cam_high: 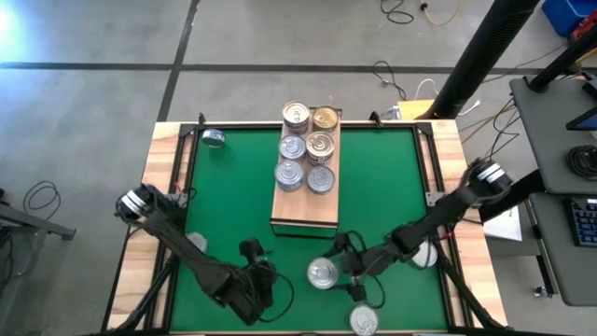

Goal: Stack canned seafood by type on shelf
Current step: Stack the green blue tuna can on top of the other green blue can on the shelf

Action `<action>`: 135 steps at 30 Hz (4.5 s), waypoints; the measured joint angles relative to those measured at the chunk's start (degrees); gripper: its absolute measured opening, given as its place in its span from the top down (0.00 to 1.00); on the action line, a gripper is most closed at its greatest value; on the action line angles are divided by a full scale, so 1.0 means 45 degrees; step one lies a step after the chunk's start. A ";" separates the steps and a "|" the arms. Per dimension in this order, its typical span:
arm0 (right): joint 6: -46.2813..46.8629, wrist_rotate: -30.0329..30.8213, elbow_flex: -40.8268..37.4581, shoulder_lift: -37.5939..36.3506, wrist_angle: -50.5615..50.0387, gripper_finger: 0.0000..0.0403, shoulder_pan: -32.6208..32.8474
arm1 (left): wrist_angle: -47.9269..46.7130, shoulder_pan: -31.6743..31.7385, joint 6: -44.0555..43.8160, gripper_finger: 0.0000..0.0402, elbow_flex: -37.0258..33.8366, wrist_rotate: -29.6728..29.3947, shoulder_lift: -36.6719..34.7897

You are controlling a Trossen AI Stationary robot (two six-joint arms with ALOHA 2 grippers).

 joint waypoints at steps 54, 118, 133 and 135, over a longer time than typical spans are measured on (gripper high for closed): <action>0.2762 0.3295 0.2829 -0.2709 -0.7627 0.08 -0.6299 | 0.5044 1.1016 1.7665 0.23 0.0452 1.0394 -0.6069; 0.2586 0.1983 0.2798 -0.2955 -0.9204 0.01 -0.6314 | 0.5302 1.2120 1.5560 1.00 0.2341 1.3033 -0.0623; 0.3132 0.1394 0.2380 -0.2941 -1.0805 0.01 -0.6232 | 0.5360 1.2134 1.5720 1.00 0.2293 1.2830 -0.0617; 0.3026 0.1442 0.2384 -0.2999 -1.0767 0.01 -0.6227 | 0.5563 1.2134 1.5720 1.00 0.2288 1.2815 -0.0643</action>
